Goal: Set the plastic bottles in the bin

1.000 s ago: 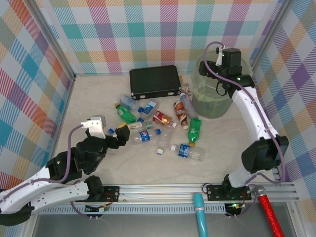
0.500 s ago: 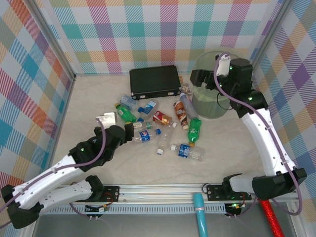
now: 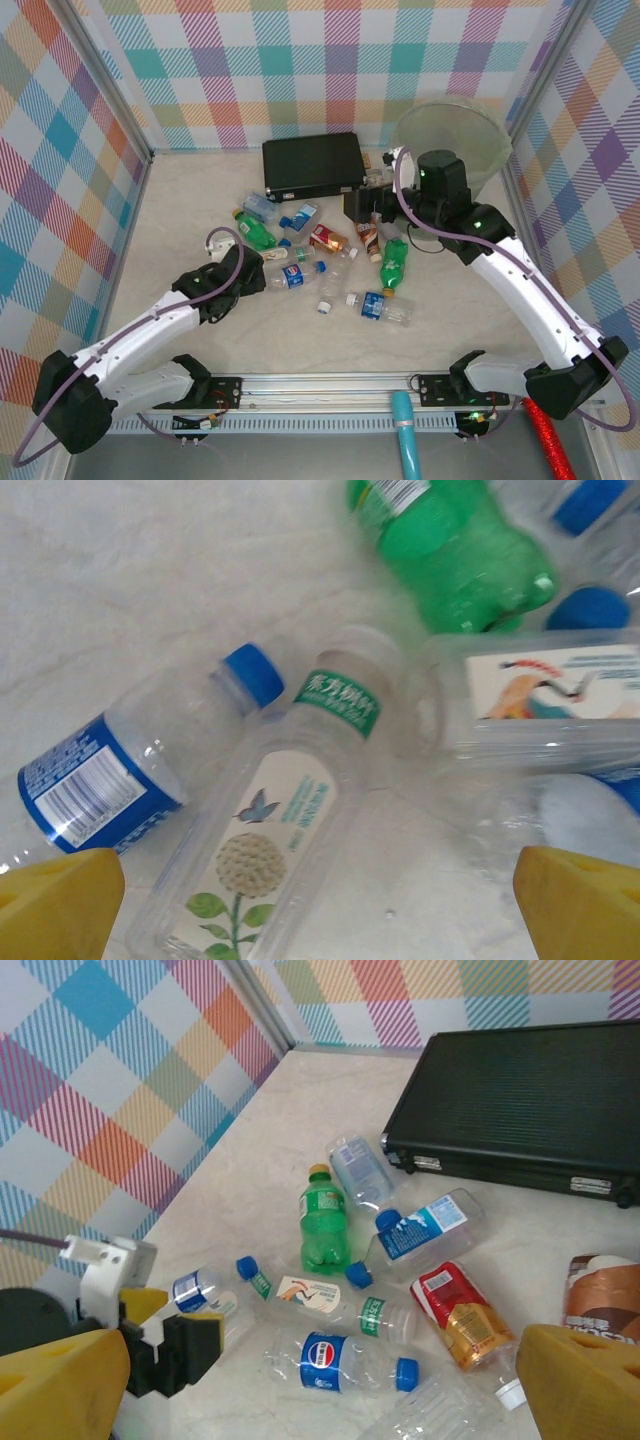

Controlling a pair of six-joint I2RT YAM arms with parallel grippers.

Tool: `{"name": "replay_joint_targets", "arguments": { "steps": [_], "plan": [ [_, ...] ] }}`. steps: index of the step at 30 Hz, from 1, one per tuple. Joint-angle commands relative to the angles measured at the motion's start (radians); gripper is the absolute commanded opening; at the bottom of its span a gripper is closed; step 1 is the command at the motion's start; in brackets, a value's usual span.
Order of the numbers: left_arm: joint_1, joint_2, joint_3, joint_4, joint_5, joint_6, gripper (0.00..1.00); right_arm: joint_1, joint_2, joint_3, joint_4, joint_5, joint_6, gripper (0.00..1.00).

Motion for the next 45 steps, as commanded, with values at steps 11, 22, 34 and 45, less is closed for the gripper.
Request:
{"name": "replay_joint_targets", "arguments": {
  "steps": [11, 22, 34, 45],
  "plan": [
    [0.104, 0.137, -0.061, 0.050, 0.127, 0.019, 1.00, 0.059, 0.040, -0.022, 0.034, -0.122, 0.008, 0.99],
    [0.097, 0.186, -0.067, 0.096, 0.284, 0.003, 0.90, 0.083, 0.055, -0.031, 0.049, -0.083, 0.021, 0.99],
    [0.104, 0.316, -0.007, 0.082, 0.243, 0.028, 0.73, 0.106, 0.050, -0.035, 0.035, -0.071, 0.035, 0.99],
    [0.098, 0.180, 0.019, 0.033, 0.229, 0.055, 0.54, 0.111, 0.065, -0.032, 0.036, -0.071, 0.074, 0.99]
  ]
}}
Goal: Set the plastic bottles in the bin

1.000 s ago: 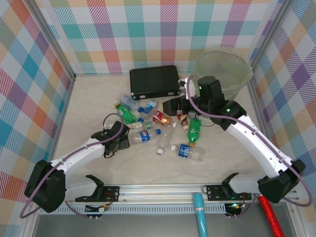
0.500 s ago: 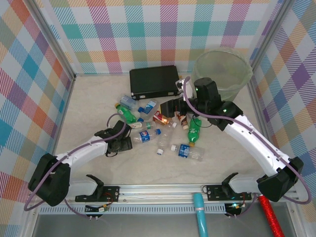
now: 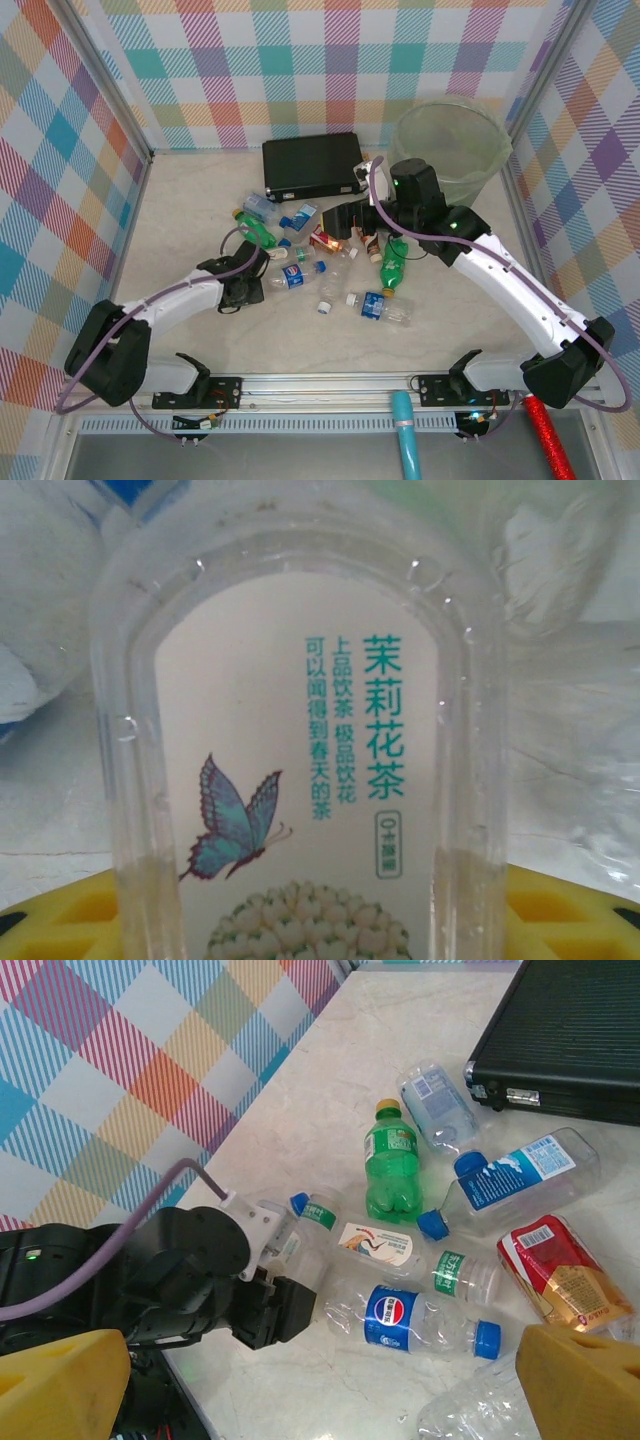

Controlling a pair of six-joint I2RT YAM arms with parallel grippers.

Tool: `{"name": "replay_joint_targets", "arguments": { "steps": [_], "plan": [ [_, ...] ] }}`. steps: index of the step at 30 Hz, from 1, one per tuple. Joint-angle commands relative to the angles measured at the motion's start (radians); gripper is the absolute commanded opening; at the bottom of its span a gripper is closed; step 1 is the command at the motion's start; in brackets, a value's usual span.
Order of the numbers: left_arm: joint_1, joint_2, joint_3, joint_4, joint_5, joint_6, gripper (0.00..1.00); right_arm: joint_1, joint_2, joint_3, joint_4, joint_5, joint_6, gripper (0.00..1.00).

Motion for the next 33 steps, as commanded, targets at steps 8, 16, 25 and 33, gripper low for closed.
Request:
{"name": "replay_joint_targets", "arguments": {
  "steps": [8, 16, 25, 33],
  "plan": [
    [-0.054, -0.282, 0.057, -0.004, 0.027, 0.117, 0.53, 0.007, 0.030, -0.022, 0.125, -0.085, 0.080, 0.99],
    [-0.241, -0.372, 0.093, 0.098, 0.038, 0.211, 0.49, 0.007, 0.102, -0.005, 0.194, -0.248, 0.170, 0.87],
    [-0.439, -0.381, 0.126, 0.184, -0.018, 0.271, 0.51, 0.009, 0.174, 0.000, 0.218, -0.316, 0.228, 0.68],
    [-0.508, -0.402, 0.131, 0.223, -0.022, 0.288, 0.52, 0.013, 0.228, 0.000, 0.208, -0.332, 0.245, 0.64]
  ]
}}
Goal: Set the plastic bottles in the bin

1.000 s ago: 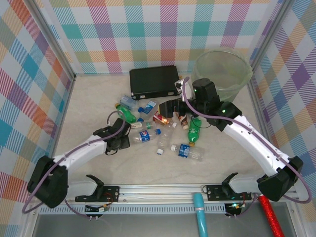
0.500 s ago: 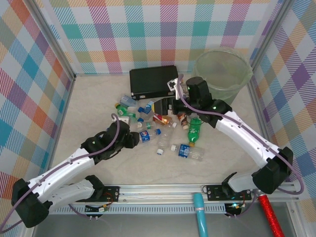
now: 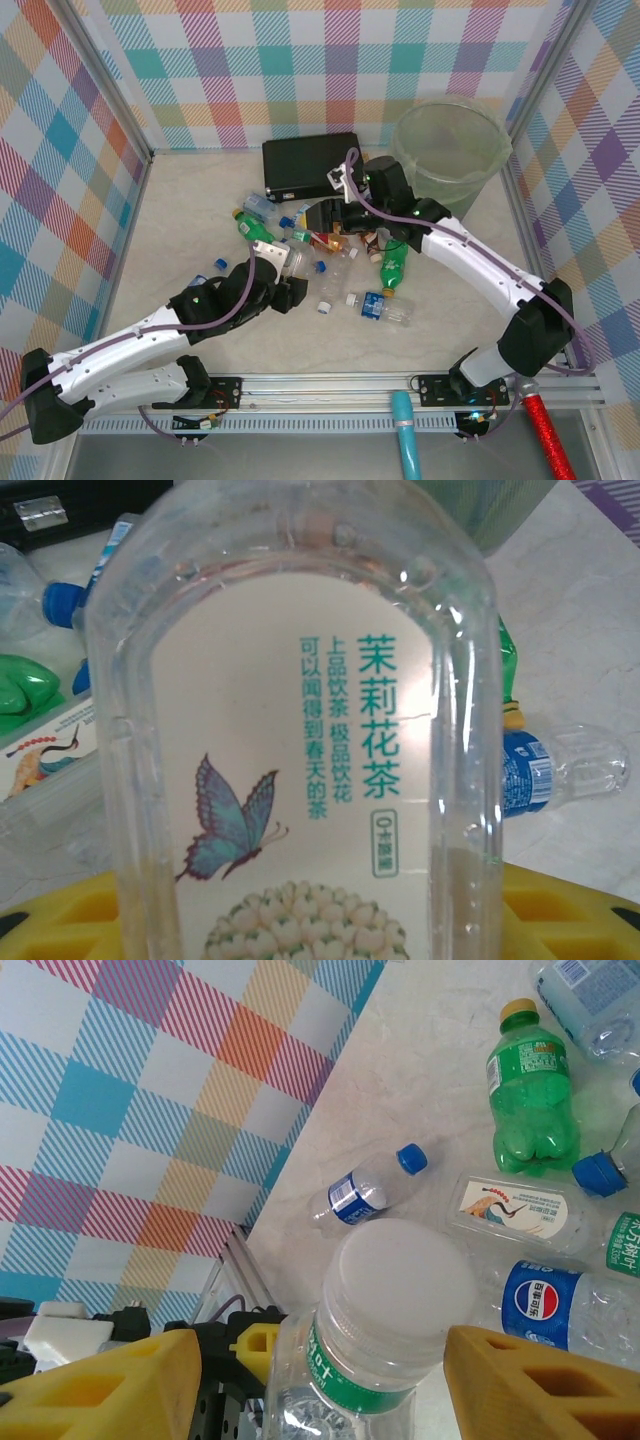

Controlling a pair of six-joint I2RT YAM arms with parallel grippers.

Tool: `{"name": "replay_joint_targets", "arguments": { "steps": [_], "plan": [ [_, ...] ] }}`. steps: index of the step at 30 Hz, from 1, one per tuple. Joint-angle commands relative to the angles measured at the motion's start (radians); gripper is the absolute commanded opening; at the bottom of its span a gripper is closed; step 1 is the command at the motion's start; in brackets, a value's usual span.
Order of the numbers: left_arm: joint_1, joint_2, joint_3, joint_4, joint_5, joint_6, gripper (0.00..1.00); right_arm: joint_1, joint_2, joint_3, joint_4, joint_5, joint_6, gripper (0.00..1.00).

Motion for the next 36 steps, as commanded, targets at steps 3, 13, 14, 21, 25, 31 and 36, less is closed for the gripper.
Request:
{"name": "replay_joint_targets", "arguments": {
  "steps": [3, 13, 14, 21, 25, 31, 36],
  "plan": [
    [-0.037, -0.035, 0.041, 0.064, -0.002, 0.043, 0.52, 0.014, 0.039, 0.014, 0.010, -0.033, 0.019, 0.64],
    [-0.050, -0.028, 0.047, 0.057, -0.012, 0.043, 0.53, 0.021, 0.048, 0.023, 0.011, -0.038, 0.024, 0.35],
    [-0.050, -0.028, 0.049, 0.056, -0.019, 0.041, 0.54, 0.021, 0.042, 0.021, 0.013, -0.035, 0.025, 0.35],
    [-0.050, -0.054, 0.046, 0.027, -0.105, 0.007, 0.99, 0.018, -0.025, 0.059, -0.076, 0.090, -0.048, 0.36],
    [-0.050, -0.102, 0.045, 0.005, -0.180, -0.026, 1.00, -0.011, -0.066, 0.130, -0.180, 0.200, -0.124, 0.35],
    [-0.050, -0.177, 0.036, -0.040, -0.286, -0.069, 1.00, -0.096, -0.134, 0.250, -0.284, 0.442, -0.243, 0.37],
    [-0.050, -0.232, 0.013, -0.050, -0.306, -0.083, 1.00, -0.134, -0.170, 0.316, -0.278, 0.763, -0.375, 0.36]
  ]
}}
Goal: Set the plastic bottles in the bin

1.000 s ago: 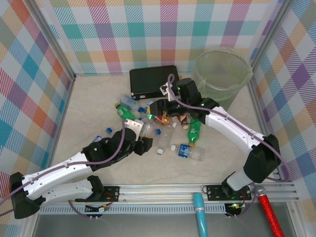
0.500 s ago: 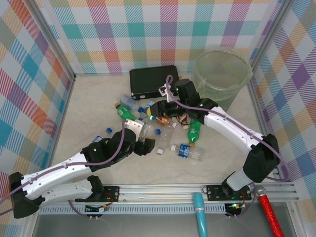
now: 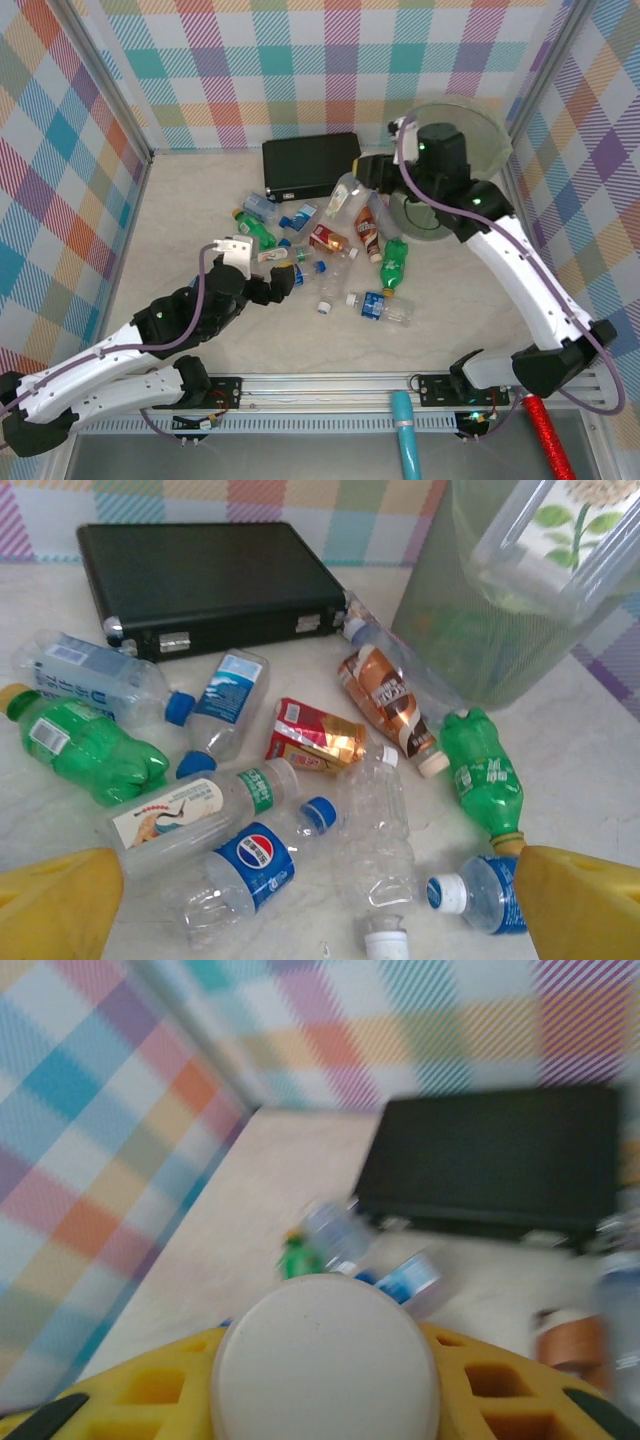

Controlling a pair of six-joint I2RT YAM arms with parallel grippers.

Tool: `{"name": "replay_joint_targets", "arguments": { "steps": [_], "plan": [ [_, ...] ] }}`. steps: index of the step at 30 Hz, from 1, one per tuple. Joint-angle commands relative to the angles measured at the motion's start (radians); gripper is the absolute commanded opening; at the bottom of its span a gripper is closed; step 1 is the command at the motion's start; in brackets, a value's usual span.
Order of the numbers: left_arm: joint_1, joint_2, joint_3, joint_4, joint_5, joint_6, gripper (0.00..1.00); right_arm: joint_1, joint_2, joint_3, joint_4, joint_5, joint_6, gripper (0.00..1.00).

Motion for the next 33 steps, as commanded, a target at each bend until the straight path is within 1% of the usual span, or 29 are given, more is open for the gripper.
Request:
{"name": "replay_joint_targets", "arguments": {
  "steps": [1, 4, 7, 9, 13, 17, 19, 20, 22, 24, 27, 29, 30, 33],
  "plan": [
    [-0.007, -0.033, -0.009, -0.028, -0.052, -0.027, 1.00, -0.020, -0.024, 0.056, -0.013, 0.275, -0.149, 0.36],
    [-0.007, -0.046, -0.011, -0.043, -0.059, -0.030, 1.00, -0.035, -0.017, 0.099, 0.022, 0.420, -0.243, 0.36],
    [-0.007, -0.058, -0.014, -0.055, -0.069, -0.036, 1.00, -0.069, -0.002, 0.124, 0.095, 0.528, -0.323, 0.36],
    [-0.008, -0.065, -0.017, -0.057, -0.074, -0.037, 1.00, -0.103, 0.016, 0.131, 0.141, 0.550, -0.363, 0.37],
    [-0.007, -0.079, -0.023, -0.063, -0.078, -0.041, 1.00, -0.197, 0.069, 0.126, 0.206, 0.552, -0.379, 0.35],
    [-0.007, -0.084, -0.021, -0.094, -0.106, -0.057, 1.00, -0.272, 0.154, 0.136, 0.200, 0.515, -0.344, 0.36],
    [-0.008, -0.084, -0.009, -0.138, -0.157, -0.086, 1.00, -0.304, 0.209, 0.159, 0.150, 0.460, -0.291, 0.39],
    [-0.008, -0.084, -0.005, -0.159, -0.182, -0.100, 1.00, -0.312, 0.230, 0.163, 0.136, 0.437, -0.270, 0.40],
    [-0.007, -0.086, 0.009, -0.217, -0.250, -0.141, 1.00, -0.322, 0.269, 0.157, 0.125, 0.390, -0.230, 0.38],
    [-0.007, -0.094, 0.015, -0.256, -0.290, -0.169, 1.00, -0.325, 0.296, 0.142, 0.123, 0.346, -0.201, 0.38],
    [-0.007, -0.118, 0.018, -0.294, -0.325, -0.195, 1.00, -0.327, 0.330, 0.126, 0.112, 0.287, -0.158, 0.38],
    [-0.007, -0.136, 0.014, -0.302, -0.332, -0.200, 1.00, -0.327, 0.345, 0.125, 0.100, 0.273, -0.142, 0.39],
    [-0.007, -0.147, 0.011, -0.304, -0.333, -0.200, 1.00, -0.329, 0.350, 0.121, 0.093, 0.267, -0.138, 0.41],
    [-0.007, -0.171, 0.001, -0.304, -0.337, -0.202, 1.00, -0.330, 0.352, 0.114, 0.078, 0.264, -0.141, 0.55]
  ]
}}
